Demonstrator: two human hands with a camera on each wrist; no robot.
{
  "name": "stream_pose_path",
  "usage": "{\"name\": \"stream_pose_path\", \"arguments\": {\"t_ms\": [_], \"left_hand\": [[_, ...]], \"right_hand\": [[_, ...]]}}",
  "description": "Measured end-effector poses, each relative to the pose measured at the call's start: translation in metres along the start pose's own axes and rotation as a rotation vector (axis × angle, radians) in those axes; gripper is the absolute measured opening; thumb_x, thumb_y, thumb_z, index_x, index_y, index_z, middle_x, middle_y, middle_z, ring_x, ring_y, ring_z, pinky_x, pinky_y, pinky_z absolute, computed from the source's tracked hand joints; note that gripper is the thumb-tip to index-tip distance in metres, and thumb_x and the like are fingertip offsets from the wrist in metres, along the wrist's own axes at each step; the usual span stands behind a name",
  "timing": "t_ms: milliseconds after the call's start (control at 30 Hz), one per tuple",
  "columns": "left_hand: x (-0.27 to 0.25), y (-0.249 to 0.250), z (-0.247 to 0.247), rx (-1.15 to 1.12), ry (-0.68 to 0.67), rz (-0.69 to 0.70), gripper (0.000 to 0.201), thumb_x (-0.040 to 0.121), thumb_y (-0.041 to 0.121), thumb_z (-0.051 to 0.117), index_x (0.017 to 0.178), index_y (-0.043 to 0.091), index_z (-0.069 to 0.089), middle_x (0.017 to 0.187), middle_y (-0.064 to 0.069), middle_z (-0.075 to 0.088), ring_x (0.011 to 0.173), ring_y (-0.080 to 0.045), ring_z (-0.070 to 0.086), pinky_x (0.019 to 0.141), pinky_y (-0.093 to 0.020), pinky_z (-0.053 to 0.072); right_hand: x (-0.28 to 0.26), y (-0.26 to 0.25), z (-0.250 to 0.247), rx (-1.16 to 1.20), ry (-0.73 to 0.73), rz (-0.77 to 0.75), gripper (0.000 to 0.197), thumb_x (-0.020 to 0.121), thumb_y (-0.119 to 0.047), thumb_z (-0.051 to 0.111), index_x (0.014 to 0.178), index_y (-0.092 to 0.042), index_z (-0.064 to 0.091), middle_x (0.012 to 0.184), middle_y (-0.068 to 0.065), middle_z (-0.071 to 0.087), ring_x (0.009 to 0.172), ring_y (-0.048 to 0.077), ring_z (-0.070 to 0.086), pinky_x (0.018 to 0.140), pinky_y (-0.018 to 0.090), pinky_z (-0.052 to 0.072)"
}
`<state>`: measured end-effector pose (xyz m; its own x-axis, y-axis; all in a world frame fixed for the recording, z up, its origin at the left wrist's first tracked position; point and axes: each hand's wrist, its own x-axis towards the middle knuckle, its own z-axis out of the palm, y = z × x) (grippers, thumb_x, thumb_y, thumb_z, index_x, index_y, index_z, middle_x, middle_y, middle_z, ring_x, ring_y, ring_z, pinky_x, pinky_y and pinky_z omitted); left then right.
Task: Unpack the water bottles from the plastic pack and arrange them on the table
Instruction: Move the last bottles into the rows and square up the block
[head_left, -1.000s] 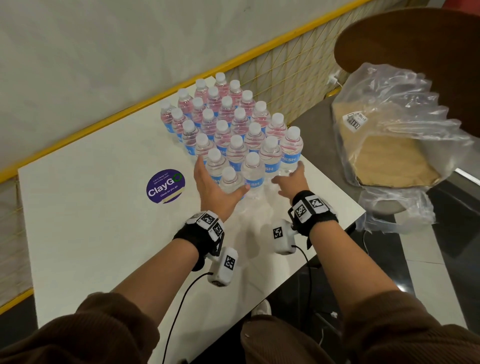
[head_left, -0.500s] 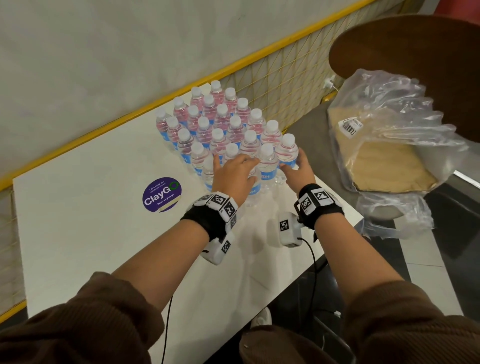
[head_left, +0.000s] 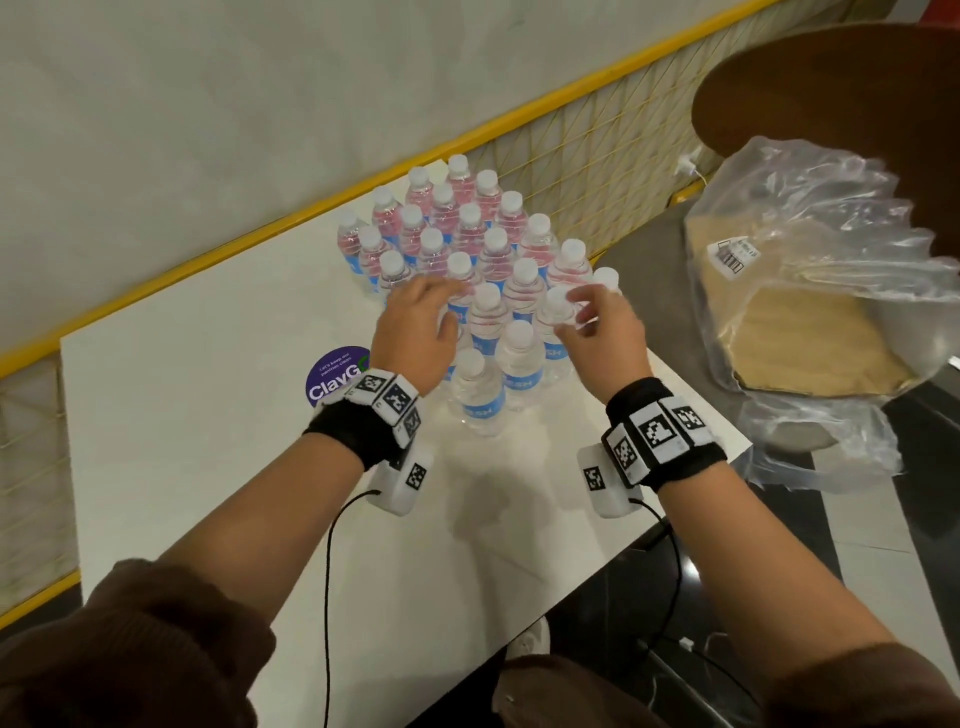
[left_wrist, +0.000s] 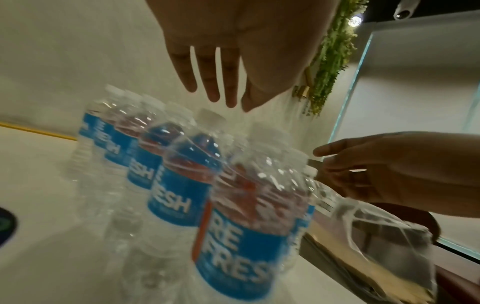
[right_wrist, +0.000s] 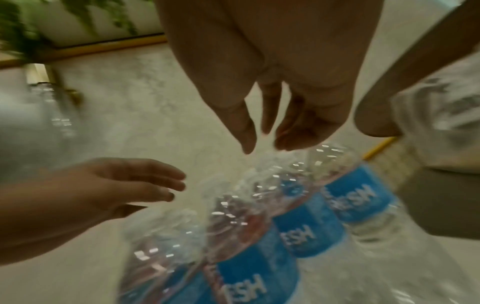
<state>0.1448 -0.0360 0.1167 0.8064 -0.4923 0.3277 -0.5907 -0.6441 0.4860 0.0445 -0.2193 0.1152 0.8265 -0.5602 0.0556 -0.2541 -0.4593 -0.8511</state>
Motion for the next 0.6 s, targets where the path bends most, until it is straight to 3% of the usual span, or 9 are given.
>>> {"name": "stream_pose_path", "arguments": {"t_ms": [67,100,133,200,300,433,600], "left_hand": [[0.007,-0.012,-0.010,0.048,-0.086,-0.072,0.039,0.087,0.008,0.053,0.125,0.016,0.059,0.127,-0.008,0.054,0.118,-0.029,0.048,0.099,-0.036,0.041],[0.009,-0.015,-0.014,0.053,-0.138,-0.090,0.040,0.087,0.010,0.054,0.126,0.016,0.058,0.127,-0.008,0.053,0.117,-0.029,0.049,0.098,-0.035,0.042],[0.012,-0.016,-0.017,0.053,-0.193,-0.104,0.040,0.087,0.012,0.054,0.127,0.017,0.058,0.128,-0.007,0.053,0.116,-0.027,0.052,0.097,-0.034,0.042],[0.017,-0.013,-0.022,0.068,-0.306,-0.130,0.042,0.086,0.019,0.055,0.128,0.022,0.057,0.129,-0.004,0.052,0.114,-0.024,0.054,0.098,-0.035,0.044],[0.020,-0.007,-0.026,0.088,-0.439,-0.148,0.045,0.083,0.028,0.061,0.128,0.027,0.056,0.131,-0.002,0.055,0.117,-0.023,0.054,0.100,-0.038,0.044],[0.022,-0.006,-0.026,0.150,-0.474,-0.107,0.039,0.087,0.022,0.061,0.126,0.021,0.060,0.126,-0.009,0.062,0.116,-0.026,0.056,0.095,-0.031,0.041],[0.026,-0.003,-0.027,0.176,-0.482,-0.092,0.029,0.086,0.020,0.060,0.114,0.023,0.065,0.106,-0.014,0.066,0.101,-0.031,0.059,0.082,-0.033,0.045]], "right_hand": [[-0.012,-0.018,0.010,-0.086,-0.233,-0.066,0.030,0.085,-0.016,0.065,0.114,-0.013,0.058,0.083,0.007,0.059,0.069,0.015,0.054,0.062,0.016,0.040],[-0.018,-0.026,0.017,-0.134,-0.337,-0.087,0.034,0.085,-0.021,0.066,0.118,-0.014,0.057,0.079,0.006,0.060,0.067,0.014,0.053,0.061,0.017,0.039],[-0.023,-0.031,0.024,-0.182,-0.424,-0.092,0.042,0.085,-0.026,0.066,0.124,-0.015,0.054,0.083,0.006,0.061,0.071,0.014,0.055,0.063,0.017,0.040],[-0.030,-0.039,0.037,-0.256,-0.525,-0.079,0.058,0.084,-0.033,0.067,0.136,-0.018,0.045,0.104,0.010,0.063,0.093,0.021,0.060,0.076,0.020,0.041],[-0.032,-0.050,0.048,-0.340,-0.550,-0.086,0.060,0.085,-0.030,0.066,0.138,-0.018,0.042,0.121,0.014,0.059,0.112,0.027,0.055,0.081,0.024,0.038],[-0.027,-0.056,0.049,-0.405,-0.520,-0.089,0.041,0.086,-0.020,0.064,0.125,-0.014,0.055,0.113,0.015,0.062,0.106,0.029,0.057,0.076,0.027,0.041],[-0.028,-0.059,0.049,-0.409,-0.510,-0.078,0.043,0.085,-0.018,0.065,0.127,-0.015,0.055,0.114,0.016,0.063,0.105,0.030,0.058,0.083,0.032,0.046]]}}
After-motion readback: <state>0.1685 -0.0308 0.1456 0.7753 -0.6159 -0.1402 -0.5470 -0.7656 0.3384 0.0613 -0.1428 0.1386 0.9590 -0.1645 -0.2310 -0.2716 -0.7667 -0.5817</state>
